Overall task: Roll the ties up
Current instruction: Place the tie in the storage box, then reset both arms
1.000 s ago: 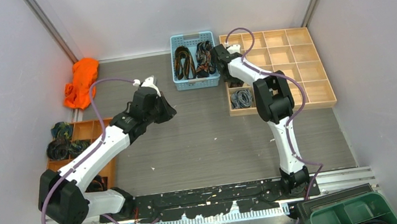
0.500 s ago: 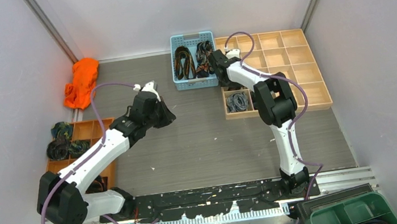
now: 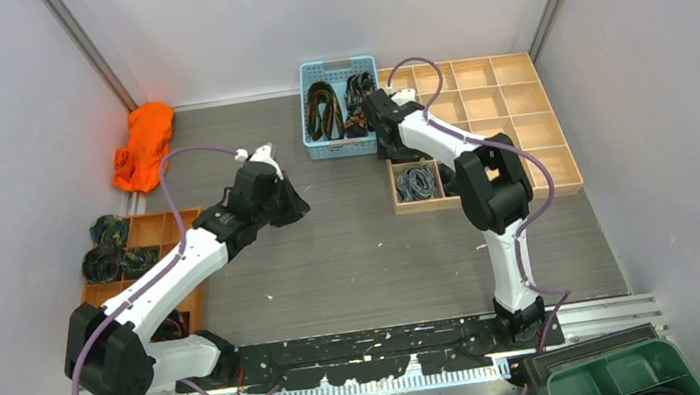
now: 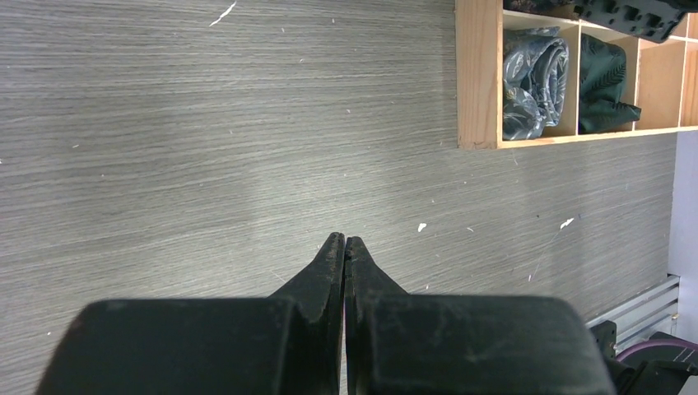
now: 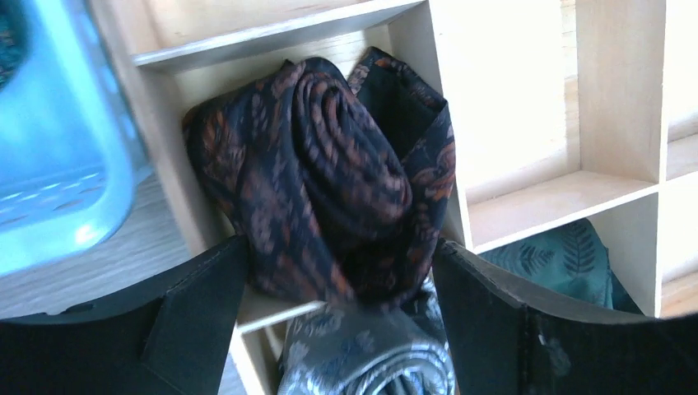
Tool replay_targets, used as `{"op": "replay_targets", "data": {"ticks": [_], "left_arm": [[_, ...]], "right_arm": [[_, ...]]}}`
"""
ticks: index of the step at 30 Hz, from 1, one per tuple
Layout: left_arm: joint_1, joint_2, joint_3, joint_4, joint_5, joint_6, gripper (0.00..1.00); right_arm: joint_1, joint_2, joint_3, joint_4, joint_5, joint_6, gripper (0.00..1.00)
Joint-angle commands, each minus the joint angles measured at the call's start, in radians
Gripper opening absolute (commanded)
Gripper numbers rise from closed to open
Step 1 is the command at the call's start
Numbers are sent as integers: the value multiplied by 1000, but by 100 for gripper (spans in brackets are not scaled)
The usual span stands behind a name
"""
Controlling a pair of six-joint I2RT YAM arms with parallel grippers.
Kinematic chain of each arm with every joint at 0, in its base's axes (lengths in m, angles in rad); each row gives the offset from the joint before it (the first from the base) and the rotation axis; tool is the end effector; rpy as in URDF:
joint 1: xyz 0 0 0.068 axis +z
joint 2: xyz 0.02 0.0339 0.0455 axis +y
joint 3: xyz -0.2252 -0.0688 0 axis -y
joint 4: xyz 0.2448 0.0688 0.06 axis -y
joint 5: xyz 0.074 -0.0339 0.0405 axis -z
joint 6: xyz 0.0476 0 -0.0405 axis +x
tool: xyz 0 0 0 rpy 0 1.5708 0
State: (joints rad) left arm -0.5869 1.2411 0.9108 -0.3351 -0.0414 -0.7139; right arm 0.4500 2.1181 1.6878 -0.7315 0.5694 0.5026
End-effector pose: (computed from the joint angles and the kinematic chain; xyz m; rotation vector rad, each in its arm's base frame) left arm 0.2457 -0.1610 0.2289 -0.1704 2.3124 -0.6446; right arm 0.3984 0.1640 0.1535 0.2170 2.4906 -0.4117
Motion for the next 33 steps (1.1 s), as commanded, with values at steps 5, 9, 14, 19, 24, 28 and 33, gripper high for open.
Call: {"op": "replay_targets", "data": {"ticks": [5,9,14,19,24,28,33], "left_arm": [[4,1,60,-7,-12,4,0],[4,18,78,-20,-15,7,0],[5,11,79,-26,-3,0,0],[4,-8,68,-27,-9,-3,0],[5,-12,56,-27,-8,-12,0],[4,-25,43,-23,-12,-17,0],[5,-31,46,-37,-18,-15,0]], "right_arm": [[17,-177,16,-3,0,-42,88],[18,-218,21,-9,15,-55,88],[18,-347,-57,57,-1,-45,88],[17,-440,-81,54,-16,-30,88],[17,-534,-149,104,-25,-30,88],[17,-563,-177,114,-24,-27,88],[18,-579,-205,120,-26,-28,88]]}}
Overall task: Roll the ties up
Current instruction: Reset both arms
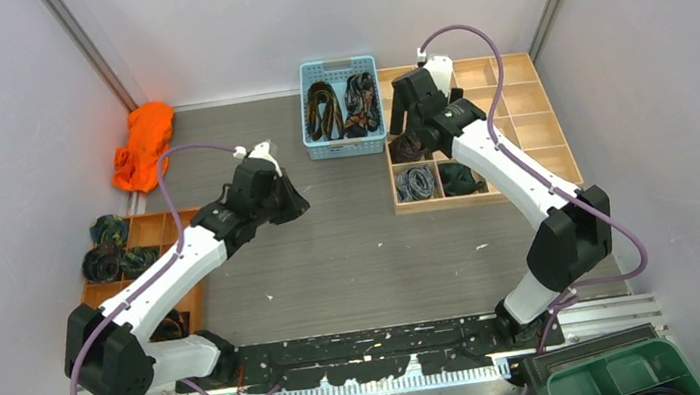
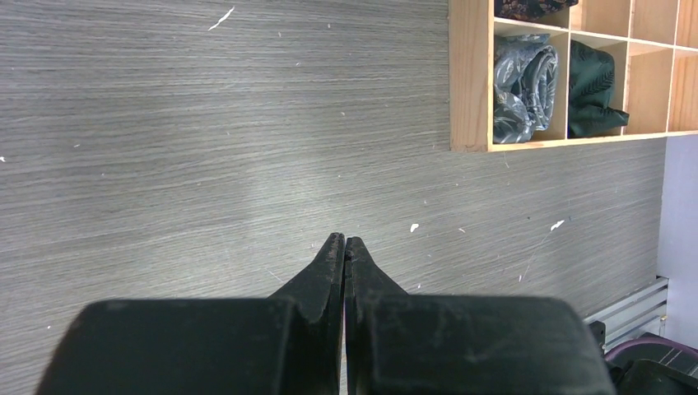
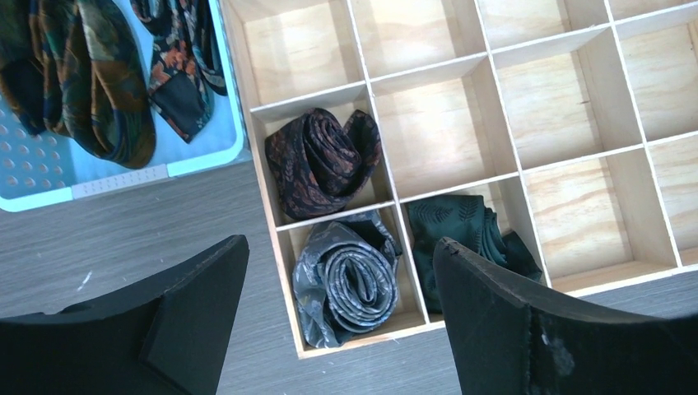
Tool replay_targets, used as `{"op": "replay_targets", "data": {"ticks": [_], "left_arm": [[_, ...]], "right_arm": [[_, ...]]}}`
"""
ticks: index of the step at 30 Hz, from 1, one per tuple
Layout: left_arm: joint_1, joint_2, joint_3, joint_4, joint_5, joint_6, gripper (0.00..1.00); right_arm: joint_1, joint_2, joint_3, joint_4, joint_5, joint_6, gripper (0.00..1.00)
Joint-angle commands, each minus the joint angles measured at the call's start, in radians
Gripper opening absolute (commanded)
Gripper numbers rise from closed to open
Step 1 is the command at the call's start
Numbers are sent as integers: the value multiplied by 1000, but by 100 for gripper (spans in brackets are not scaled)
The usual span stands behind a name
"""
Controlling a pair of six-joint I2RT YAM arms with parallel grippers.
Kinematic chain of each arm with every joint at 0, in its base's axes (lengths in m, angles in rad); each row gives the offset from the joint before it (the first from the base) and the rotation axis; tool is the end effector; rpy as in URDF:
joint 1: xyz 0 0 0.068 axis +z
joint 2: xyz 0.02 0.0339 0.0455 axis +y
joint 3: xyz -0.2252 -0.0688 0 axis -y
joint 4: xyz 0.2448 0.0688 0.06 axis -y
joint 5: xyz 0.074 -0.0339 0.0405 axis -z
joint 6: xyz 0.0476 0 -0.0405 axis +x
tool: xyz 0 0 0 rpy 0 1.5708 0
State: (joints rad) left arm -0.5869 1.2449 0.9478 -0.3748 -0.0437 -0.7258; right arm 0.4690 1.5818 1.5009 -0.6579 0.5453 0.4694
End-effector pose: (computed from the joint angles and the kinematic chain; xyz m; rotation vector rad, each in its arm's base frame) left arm 0.2465 -0.1615 0.2369 -0.1858 2.3183 -0.6443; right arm 0.3288 0.1389 0.3015 0.2685 2.1698 -0.1077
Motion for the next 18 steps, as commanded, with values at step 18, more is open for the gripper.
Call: {"op": "replay_targets", "data": {"ticks": [18], "left_arm": [[5,-61,-3,-1,-31,-1,0]], "right_arm": [[2,-79,-57,52,-6,-18,96]]}}
